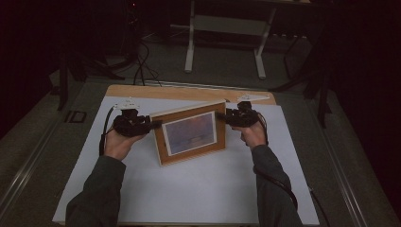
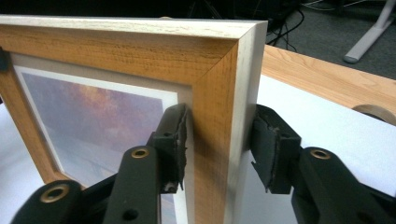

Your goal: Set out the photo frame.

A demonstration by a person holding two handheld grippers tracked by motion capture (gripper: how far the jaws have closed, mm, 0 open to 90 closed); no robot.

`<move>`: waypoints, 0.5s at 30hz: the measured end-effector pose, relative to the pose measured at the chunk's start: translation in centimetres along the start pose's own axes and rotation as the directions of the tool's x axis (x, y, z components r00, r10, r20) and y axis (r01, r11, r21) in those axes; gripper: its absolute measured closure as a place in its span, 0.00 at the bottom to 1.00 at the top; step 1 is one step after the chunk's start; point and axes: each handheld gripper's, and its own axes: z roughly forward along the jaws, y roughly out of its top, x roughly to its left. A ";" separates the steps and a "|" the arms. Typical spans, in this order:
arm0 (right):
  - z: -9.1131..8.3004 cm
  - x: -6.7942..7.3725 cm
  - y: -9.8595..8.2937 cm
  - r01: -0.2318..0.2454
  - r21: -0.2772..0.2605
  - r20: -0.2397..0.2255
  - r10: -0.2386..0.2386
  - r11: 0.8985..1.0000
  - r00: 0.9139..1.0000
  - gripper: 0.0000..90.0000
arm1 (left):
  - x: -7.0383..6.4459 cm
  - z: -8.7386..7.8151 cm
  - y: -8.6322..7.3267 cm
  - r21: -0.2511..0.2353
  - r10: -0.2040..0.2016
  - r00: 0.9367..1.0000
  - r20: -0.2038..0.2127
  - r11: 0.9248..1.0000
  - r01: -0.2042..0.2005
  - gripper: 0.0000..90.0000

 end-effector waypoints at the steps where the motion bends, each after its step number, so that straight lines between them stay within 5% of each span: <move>1: -0.1 0.0 -0.1 -0.001 0.000 0.005 0.001 1.000 1.000 0.65 | 0.0 0.1 0.0 0.000 0.005 1.000 -0.002 1.000 -0.005 0.71; 8: -1.0 0.7 -0.7 -0.007 -0.003 0.068 0.007 1.000 0.998 0.68 | 0.3 1.1 0.5 -0.020 0.013 1.000 -0.018 1.000 -0.013 0.67; 15: -2.2 1.5 -1.7 -0.041 -0.036 0.139 0.045 0.999 0.989 0.68 | 0.5 2.3 1.0 -0.031 0.003 1.000 0.008 1.000 -0.003 0.64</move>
